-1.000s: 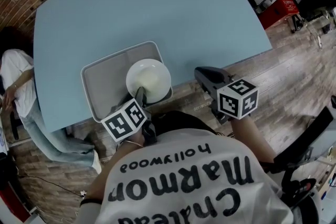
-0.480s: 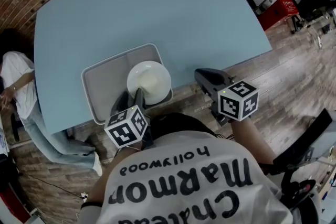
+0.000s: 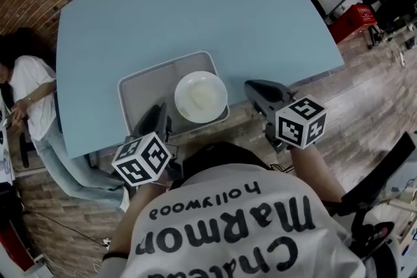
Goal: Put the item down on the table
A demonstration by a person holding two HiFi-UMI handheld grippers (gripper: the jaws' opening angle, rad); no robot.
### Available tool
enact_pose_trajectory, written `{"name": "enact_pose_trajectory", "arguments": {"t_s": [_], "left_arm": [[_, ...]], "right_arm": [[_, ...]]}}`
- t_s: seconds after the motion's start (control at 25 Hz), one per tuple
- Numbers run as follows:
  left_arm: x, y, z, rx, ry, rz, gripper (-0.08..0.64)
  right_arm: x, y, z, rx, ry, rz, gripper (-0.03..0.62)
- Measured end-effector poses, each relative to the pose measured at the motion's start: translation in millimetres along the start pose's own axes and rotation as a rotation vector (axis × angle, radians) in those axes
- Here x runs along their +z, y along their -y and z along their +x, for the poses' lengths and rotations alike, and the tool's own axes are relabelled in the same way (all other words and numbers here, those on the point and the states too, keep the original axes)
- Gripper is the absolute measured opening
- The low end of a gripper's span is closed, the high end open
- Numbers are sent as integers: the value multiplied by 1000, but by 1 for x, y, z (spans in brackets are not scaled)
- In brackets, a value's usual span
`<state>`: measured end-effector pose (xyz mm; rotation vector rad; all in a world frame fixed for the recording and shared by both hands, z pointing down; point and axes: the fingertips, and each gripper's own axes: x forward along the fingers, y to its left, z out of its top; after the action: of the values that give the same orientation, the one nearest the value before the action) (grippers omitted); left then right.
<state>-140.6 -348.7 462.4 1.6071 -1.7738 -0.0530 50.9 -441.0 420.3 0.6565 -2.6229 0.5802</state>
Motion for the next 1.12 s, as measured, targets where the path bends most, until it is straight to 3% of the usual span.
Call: {"name": "enact_pose_trajectory", "arguments": {"t_s": [0.08, 0.2, 0.36, 0.52, 1.12], "left_arm": [[12, -5, -9, -17, 19, 10, 57], [34, -10, -23, -47, 49, 42, 34], [58, -17, -39, -91, 81, 85, 32], [76, -31, -57, -118, 109, 78, 32], [69, -79, -100, -164, 70, 88, 32]], "right_arm": [[9, -16, 0, 4, 32, -11, 11], [24, -42, 6, 19, 76, -24, 11], [34, -74, 17, 31, 104, -42, 11], [36, -104, 30, 31, 116, -69, 11], [17, -162, 50, -70, 85, -84, 9]]}}
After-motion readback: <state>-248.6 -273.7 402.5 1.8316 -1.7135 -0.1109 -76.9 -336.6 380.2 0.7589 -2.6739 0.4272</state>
